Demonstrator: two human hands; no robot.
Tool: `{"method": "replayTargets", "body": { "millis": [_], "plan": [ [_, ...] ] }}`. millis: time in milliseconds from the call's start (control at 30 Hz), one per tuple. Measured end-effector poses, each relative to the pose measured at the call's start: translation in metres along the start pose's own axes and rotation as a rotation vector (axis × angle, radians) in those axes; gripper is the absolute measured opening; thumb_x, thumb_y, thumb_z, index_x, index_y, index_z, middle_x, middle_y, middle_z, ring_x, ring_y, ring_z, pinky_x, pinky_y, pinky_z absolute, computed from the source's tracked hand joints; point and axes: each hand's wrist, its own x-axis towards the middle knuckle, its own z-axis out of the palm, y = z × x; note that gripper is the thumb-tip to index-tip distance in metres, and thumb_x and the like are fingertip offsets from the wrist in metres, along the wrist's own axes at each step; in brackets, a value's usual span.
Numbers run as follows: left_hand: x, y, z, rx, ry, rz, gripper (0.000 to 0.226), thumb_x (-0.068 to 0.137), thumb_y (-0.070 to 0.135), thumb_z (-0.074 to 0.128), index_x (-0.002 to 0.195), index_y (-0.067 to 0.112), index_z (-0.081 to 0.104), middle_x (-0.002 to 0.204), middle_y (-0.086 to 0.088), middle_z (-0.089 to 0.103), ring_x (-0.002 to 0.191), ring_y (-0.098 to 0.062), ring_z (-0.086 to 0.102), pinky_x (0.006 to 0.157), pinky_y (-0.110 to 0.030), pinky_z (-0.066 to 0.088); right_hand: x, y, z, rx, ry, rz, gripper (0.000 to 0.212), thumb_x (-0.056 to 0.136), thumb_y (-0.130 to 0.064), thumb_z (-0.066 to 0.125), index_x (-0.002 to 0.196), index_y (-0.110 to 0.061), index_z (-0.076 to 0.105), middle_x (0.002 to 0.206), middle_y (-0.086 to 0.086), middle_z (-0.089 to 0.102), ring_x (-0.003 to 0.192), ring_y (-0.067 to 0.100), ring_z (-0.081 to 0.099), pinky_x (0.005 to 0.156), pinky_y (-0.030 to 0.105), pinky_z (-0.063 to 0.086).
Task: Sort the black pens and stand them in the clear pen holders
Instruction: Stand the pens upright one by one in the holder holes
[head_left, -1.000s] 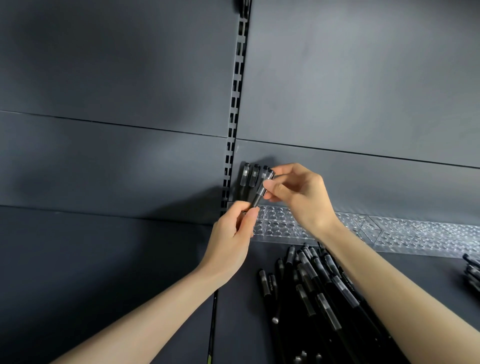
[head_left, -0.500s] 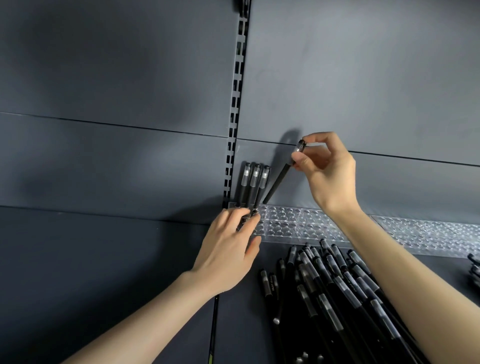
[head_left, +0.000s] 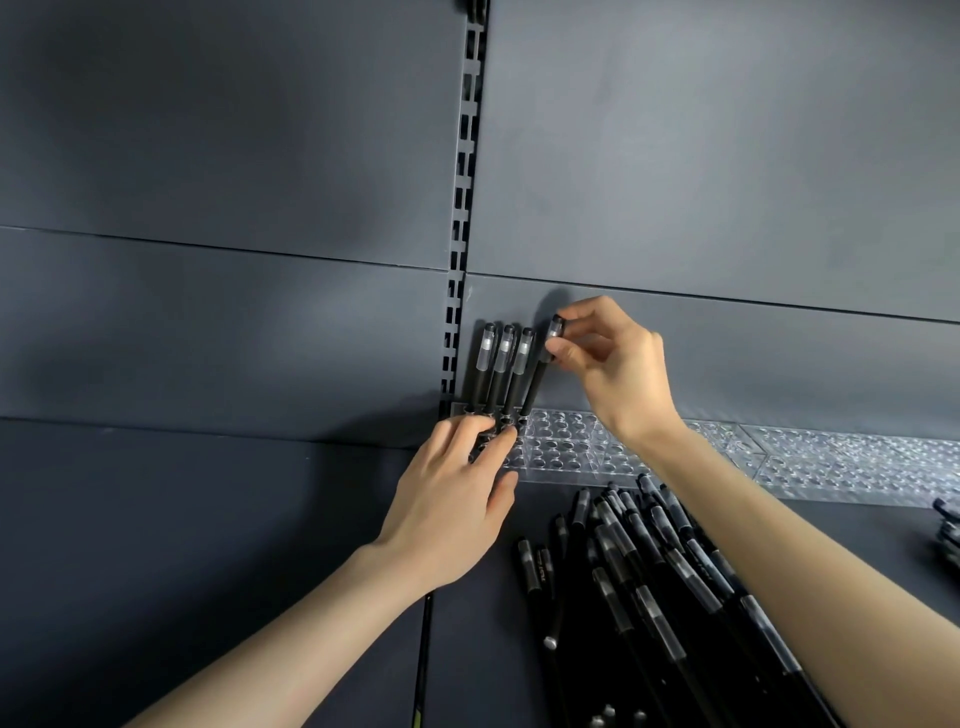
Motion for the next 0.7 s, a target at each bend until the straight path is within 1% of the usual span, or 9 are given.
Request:
{"method": "replayTargets", "body": {
  "millis": [67,133,233,333,400,533,600,633,700],
  "plan": [
    [0.000,0.001,-0.001,-0.005,-0.005,-0.006,0.046,0.089,0.038,0.037,0.121,0.017,0.062,0.116,0.001,0.057,0.108,-0.019,0.051,0.073,-0.028,0.053,0.003,0.000,0.000,-0.009,-0.021,0.008,0.022,0.086,-0.007,0.068,0.095,-0.023,0.056,0.076,-0.007,0.065,0.075,0.017,0.067,0.080,0.034,0.055],
    [0.000,0.001,-0.001,0.000,-0.010,-0.006,0.046,0.088,0.038,0.037,0.120,0.016,0.062,0.115,0.001,0.057,0.108,-0.019,0.052,0.072,-0.029,0.054,0.004,0.000,0.001,-0.008,-0.044,0.015,0.020,0.086,-0.007,0.067,0.095,-0.021,0.058,0.079,0.002,0.066,0.078,0.023,0.067,0.081,0.040,0.055],
    [0.000,0.001,-0.002,-0.001,-0.020,-0.007,0.047,0.089,0.039,0.036,0.121,0.016,0.061,0.116,0.001,0.057,0.109,-0.020,0.053,0.074,-0.030,0.054,0.002,0.003,0.005,-0.025,-0.080,0.041,0.016,0.086,-0.007,0.067,0.098,-0.015,0.060,0.082,0.008,0.067,0.079,0.026,0.067,0.081,0.042,0.054],
    [0.000,0.002,-0.003,0.003,-0.026,-0.012,0.047,0.089,0.039,0.036,0.121,0.017,0.062,0.116,0.001,0.057,0.109,-0.019,0.052,0.072,-0.029,0.054,-0.002,0.006,0.006,-0.049,-0.080,0.054,0.017,0.087,-0.008,0.066,0.102,-0.014,0.061,0.083,0.004,0.068,0.081,0.022,0.067,0.082,0.038,0.055],
    [0.000,0.003,-0.005,0.005,-0.036,-0.020,0.047,0.088,0.039,0.036,0.120,0.017,0.063,0.115,0.001,0.058,0.108,-0.019,0.053,0.072,-0.028,0.054,-0.003,0.007,0.006,-0.066,-0.076,0.045,0.018,0.087,-0.008,0.066,0.104,-0.014,0.061,0.083,0.002,0.068,0.081,0.018,0.067,0.081,0.033,0.054],
    [0.000,0.006,-0.010,0.032,-0.057,-0.027,0.047,0.088,0.039,0.036,0.118,0.015,0.064,0.113,-0.002,0.061,0.104,-0.022,0.059,0.078,-0.032,0.053,-0.005,0.006,0.005,-0.130,-0.054,0.008,0.020,0.087,-0.006,0.065,0.106,-0.013,0.063,0.082,-0.001,0.067,0.079,0.013,0.064,0.073,0.010,0.047],
    [0.000,0.008,-0.012,0.047,-0.064,-0.028,0.047,0.088,0.037,0.036,0.115,0.013,0.066,0.112,-0.004,0.063,0.101,-0.025,0.061,0.087,-0.036,0.051,-0.007,0.007,0.004,-0.145,-0.053,0.011,0.023,0.087,-0.005,0.065,0.108,-0.013,0.063,0.083,-0.002,0.067,0.076,0.008,0.062,0.070,0.003,0.043],
    [0.001,0.010,-0.013,0.043,-0.063,-0.029,0.046,0.089,0.036,0.036,0.113,0.012,0.067,0.111,-0.005,0.064,0.100,-0.025,0.062,0.092,-0.039,0.048,-0.008,0.006,0.003,-0.150,-0.057,0.014,0.024,0.087,-0.004,0.065,0.109,-0.013,0.063,0.083,-0.004,0.066,0.075,0.005,0.061,0.071,0.004,0.043],
    [0.003,0.012,-0.016,-0.006,-0.071,-0.049,0.045,0.089,0.035,0.035,0.109,0.012,0.068,0.109,-0.004,0.065,0.100,-0.024,0.063,0.098,-0.043,0.043,-0.009,0.005,0.002,-0.168,-0.064,0.016,0.027,0.087,-0.005,0.065,0.111,-0.015,0.063,0.082,-0.008,0.064,0.075,0.005,0.061,0.076,0.012,0.046]
  ]
}}
